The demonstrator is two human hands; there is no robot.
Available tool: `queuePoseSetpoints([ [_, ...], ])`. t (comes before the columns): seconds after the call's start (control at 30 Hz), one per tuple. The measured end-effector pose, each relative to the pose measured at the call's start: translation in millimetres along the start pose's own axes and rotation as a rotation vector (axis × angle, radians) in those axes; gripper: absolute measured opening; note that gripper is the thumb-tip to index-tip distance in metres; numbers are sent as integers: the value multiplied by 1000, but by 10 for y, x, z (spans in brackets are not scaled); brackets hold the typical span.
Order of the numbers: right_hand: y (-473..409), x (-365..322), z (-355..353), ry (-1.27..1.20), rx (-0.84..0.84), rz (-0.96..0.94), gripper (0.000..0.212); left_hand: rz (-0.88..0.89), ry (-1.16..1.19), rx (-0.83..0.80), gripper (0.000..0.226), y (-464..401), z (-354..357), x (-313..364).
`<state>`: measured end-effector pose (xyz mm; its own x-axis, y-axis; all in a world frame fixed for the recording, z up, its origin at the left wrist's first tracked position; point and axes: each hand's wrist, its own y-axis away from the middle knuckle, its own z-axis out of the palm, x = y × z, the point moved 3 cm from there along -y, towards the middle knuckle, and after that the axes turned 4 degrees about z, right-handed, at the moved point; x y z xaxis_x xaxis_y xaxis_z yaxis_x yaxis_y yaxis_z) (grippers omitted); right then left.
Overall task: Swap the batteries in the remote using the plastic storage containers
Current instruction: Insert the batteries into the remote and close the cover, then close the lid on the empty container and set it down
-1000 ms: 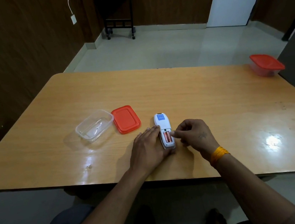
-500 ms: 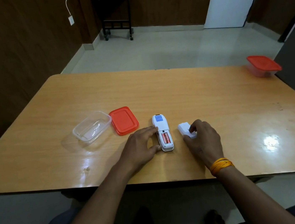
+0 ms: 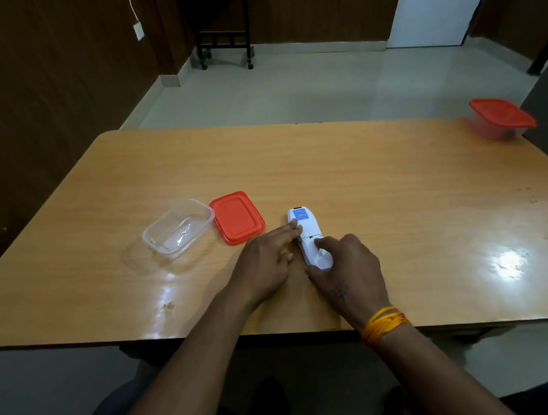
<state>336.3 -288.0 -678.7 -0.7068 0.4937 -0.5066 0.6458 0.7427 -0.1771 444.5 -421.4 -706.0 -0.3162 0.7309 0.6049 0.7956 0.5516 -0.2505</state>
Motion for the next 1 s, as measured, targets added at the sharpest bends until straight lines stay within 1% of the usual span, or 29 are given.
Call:
queuePoseSetpoints([
  [0.1, -35, -32, 36, 28, -14, -12, 47, 13, 40, 25, 66, -1, -15, -31],
  [0.2, -79, -41, 82, 48, 2, -21, 44, 32, 19, 23, 64, 20, -8, -26],
  [0.37, -138, -22, 147, 62, 14, -46, 30, 41, -4, 20, 65, 20, 17, -41],
  [0.57, -159, -30, 148, 84, 4, -45, 26, 39, -38, 11, 66, 21, 24, -22],
  [0.63, -150, -33, 129, 89, -16, -29, 33, 31, -42, 6, 66, 33, 19, -11],
  [0.73, -162, -42, 92, 80, -93, 26, 60, 28, -38, 13, 66, 52, -4, 10],
  [0.8, -186, -63, 68, 61, -119, 59, 72, 20, -36, 3, 67, 68, -16, 15],
  [0.83, -200, -73, 55, 55, -123, 75, 72, 10, -31, 0, 68, 77, -27, 30],
  [0.9, -222, -81, 23, 59, -121, 104, 63, -26, -1, 13, 71, 100, -56, 82],
  [1.0, -226, -49, -45, 35, -46, 121, 54, -84, 10, 46, 74, 156, -68, 148],
])
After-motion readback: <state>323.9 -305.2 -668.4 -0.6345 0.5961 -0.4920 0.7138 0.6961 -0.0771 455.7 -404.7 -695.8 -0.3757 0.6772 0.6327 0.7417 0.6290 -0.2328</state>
